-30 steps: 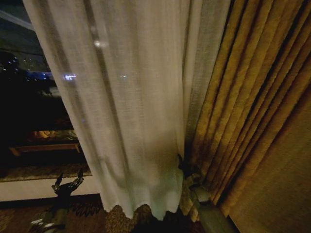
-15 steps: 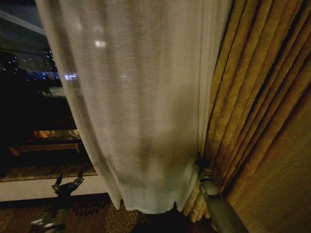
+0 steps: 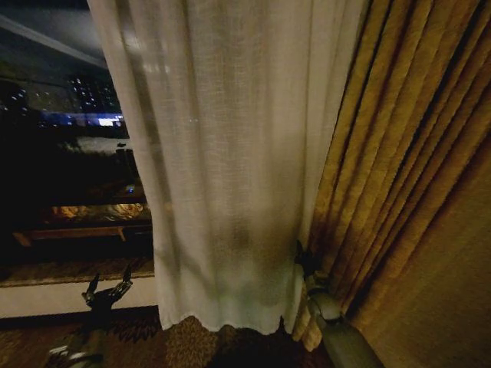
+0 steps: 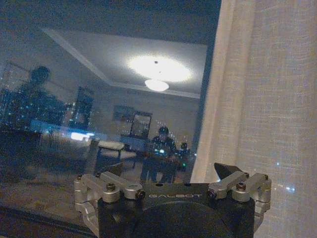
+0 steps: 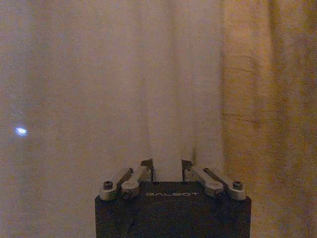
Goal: Open the curtains by pulling them apart, changing their state from closed to fully open.
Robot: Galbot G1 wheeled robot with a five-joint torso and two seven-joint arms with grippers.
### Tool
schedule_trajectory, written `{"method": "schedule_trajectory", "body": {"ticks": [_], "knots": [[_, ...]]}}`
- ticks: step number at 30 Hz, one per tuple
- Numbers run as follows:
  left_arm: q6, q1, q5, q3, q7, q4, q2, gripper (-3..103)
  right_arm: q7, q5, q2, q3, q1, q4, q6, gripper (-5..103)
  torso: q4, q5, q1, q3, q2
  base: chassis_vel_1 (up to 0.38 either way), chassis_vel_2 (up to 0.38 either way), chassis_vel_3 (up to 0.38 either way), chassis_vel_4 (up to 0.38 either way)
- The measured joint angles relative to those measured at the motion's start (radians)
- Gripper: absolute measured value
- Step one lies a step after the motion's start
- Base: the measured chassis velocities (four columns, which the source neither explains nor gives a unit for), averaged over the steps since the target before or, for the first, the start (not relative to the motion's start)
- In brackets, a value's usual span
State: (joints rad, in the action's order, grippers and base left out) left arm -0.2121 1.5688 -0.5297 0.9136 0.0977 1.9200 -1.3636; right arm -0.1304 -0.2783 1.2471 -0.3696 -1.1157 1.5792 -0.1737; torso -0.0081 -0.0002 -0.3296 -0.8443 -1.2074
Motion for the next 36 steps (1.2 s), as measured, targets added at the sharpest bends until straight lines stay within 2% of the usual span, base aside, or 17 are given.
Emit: {"method": "schedule_trajectory", "body": {"ticks": [1, 4, 6, 7, 8, 9, 12, 13, 16, 19, 27, 36], "knots": [[0.000, 0.000, 0.000, 0.000, 0.000, 0.000, 0.000, 100, 0.004, -0.001, 0.002, 0.003, -0.010, 0.014, 0.000, 28, 0.0000, 0.0000, 0.000, 0.000, 0.000, 0.000, 0.000, 0.000, 0.000], [0.000, 0.000, 0.000, 0.000, 0.000, 0.000, 0.000, 100, -0.013, 0.048, 0.022, 0.016, -0.034, 0.052, 0.016, 44, 0.0000, 0.0000, 0.000, 0.000, 0.000, 0.000, 0.000, 0.000, 0.000], [0.000, 0.000, 0.000, 0.000, 0.000, 0.000, 0.000, 100, -0.016, 0.069, 0.028, 0.016, -0.034, 0.052, 0.016, 44, 0.0001, 0.0000, 0.000, 0.000, 0.000, 0.000, 0.000, 0.000, 0.000], [0.000, 0.000, 0.000, 0.000, 0.000, 0.000, 0.000, 100, -0.015, 0.105, 0.033, 0.015, -0.034, 0.050, 0.016, 55, 0.0002, 0.0000, 0.000, 0.000, 0.000, 0.000, 0.000, 0.000, 0.000], [0.000, 0.000, 0.000, 0.000, 0.000, 0.000, 0.000, 100, -0.015, 0.118, 0.035, 0.015, -0.034, 0.050, 0.015, 55, 0.0001, 0.0000, 0.000, 0.000, 0.000, 0.000, 0.000, 0.000, 0.000], [0.000, 0.000, 0.000, 0.000, 0.000, 0.000, 0.000, 100, -0.015, 0.120, 0.035, 0.016, -0.034, 0.050, 0.014, 61, 0.0000, 0.0000, 0.000, 0.000, 0.000, 0.000, 0.000, 0.000, 0.000], [0.000, 0.000, 0.000, 0.000, 0.000, 0.000, 0.000, 100, -0.015, 0.120, 0.037, 0.017, -0.034, 0.050, 0.012, 66, 0.0001, 0.0000, 0.000, 0.000, 0.000, 0.000, 0.000, 0.000, 0.000], [0.000, 0.000, 0.000, 0.000, 0.000, 0.000, 0.000, 100, -0.015, 0.121, 0.038, 0.017, -0.031, 0.047, 0.008, 77, 0.0000, 0.0001, 0.000, 0.000, 0.000, 0.000, 0.000, 0.000, 0.000], [0.000, 0.000, 0.000, 0.000, 0.000, 0.000, 0.000, 100, -0.013, 0.122, 0.040, 0.017, -0.027, 0.041, 0.008, 82, 0.0000, 0.0001, 0.000, 0.000, 0.000, 0.000, 0.000, 0.000, 0.000], [0.000, 0.000, 0.000, 0.000, 0.000, 0.000, 0.000, 100, -0.006, 0.125, 0.044, 0.020, -0.023, 0.031, 0.006, 97, 0.0000, 0.0001, 0.000, 0.000, 0.000, 0.056, 0.065, -0.060, -0.050], [0.000, 0.000, 0.000, 0.000, 0.000, 0.000, 0.000, 100, 0.012, 0.130, 0.047, 0.025, -0.014, 0.017, 0.000, 100, 0.0000, 0.0003, 0.000, 0.000, 0.000, 0.152, 0.139, -0.142, -0.144], [0.000, 0.000, 0.000, 0.000, 0.000, 0.000, 0.000, 100, 0.030, 0.134, 0.051, 0.031, -0.011, 0.006, -0.009, 100, 0.0002, -0.0004, 0.000, 0.000, 0.000, 0.271, 0.282, -0.263, -0.269]]}}
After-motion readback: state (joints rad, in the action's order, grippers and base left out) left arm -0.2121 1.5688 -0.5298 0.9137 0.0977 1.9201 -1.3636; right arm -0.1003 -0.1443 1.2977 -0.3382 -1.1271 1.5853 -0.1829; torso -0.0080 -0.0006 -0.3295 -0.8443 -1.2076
